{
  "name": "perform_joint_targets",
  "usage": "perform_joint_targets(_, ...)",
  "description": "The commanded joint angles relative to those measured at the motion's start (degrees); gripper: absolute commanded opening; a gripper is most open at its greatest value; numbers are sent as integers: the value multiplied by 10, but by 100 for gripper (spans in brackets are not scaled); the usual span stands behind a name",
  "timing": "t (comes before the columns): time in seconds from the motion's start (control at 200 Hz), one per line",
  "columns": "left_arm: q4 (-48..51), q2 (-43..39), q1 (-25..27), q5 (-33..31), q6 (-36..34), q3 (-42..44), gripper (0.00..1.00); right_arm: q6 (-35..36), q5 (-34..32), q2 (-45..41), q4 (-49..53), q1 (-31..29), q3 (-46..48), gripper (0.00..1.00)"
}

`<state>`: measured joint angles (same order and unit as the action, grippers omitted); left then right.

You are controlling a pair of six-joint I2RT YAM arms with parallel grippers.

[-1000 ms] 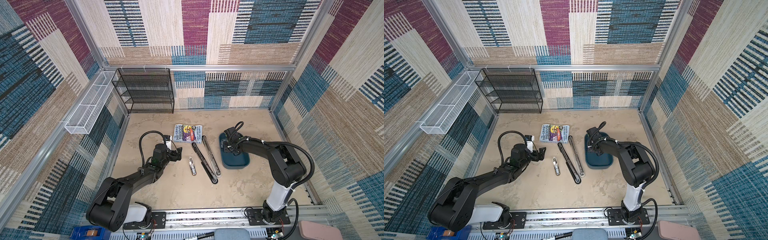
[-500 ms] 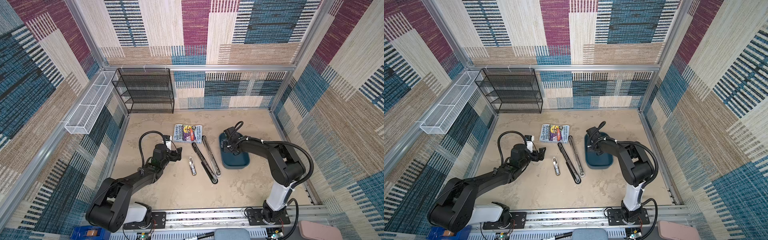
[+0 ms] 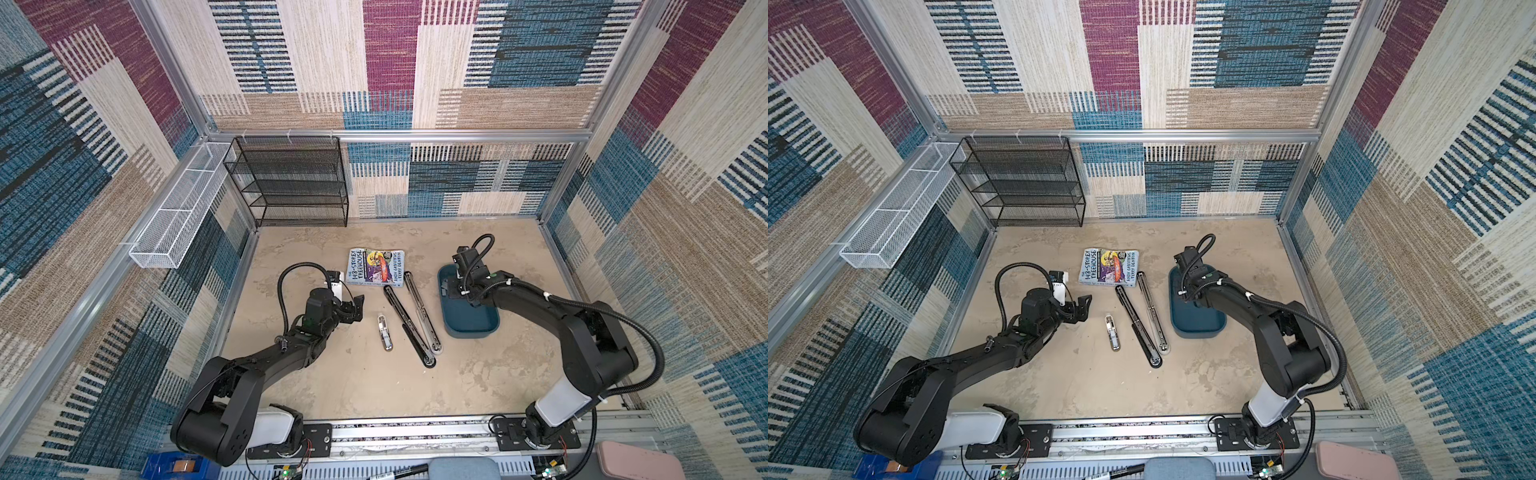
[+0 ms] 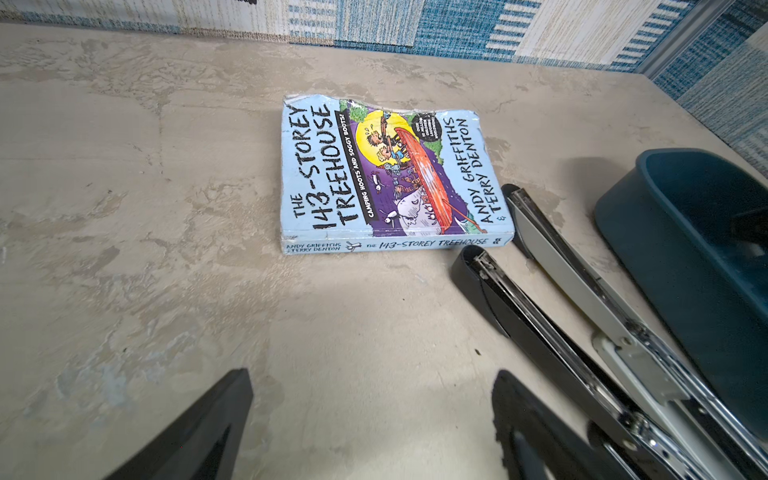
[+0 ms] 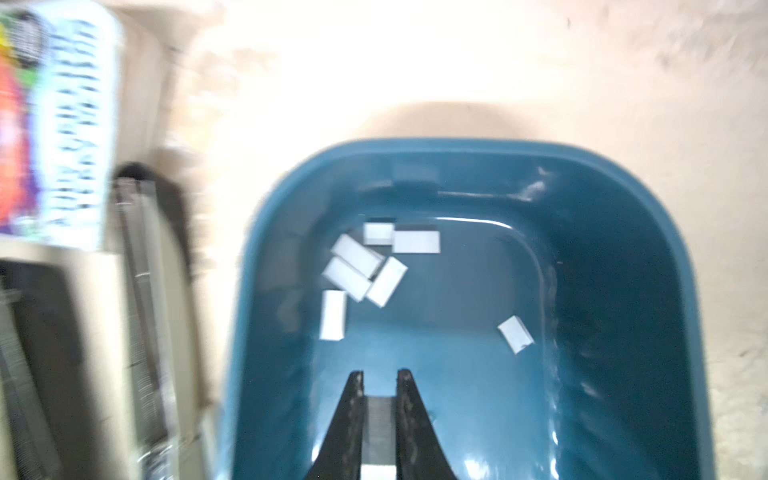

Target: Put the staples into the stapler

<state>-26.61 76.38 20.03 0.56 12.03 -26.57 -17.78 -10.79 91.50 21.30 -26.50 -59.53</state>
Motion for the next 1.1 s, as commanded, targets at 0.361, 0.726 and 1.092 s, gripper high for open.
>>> perform_joint_targets(0.361, -34, -44, 15, 12, -15, 39, 92, 26, -34, -204, -151, -175, 178, 10)
perform_joint_targets(0.726, -28, -39, 18, 8, -18, 35, 92, -16, -23, -202, -160, -207, 217, 9)
perform_joint_targets(1.092, -28, -41, 20, 7, -20, 35, 92, -92, -33, -190, -106, -243, 229, 7)
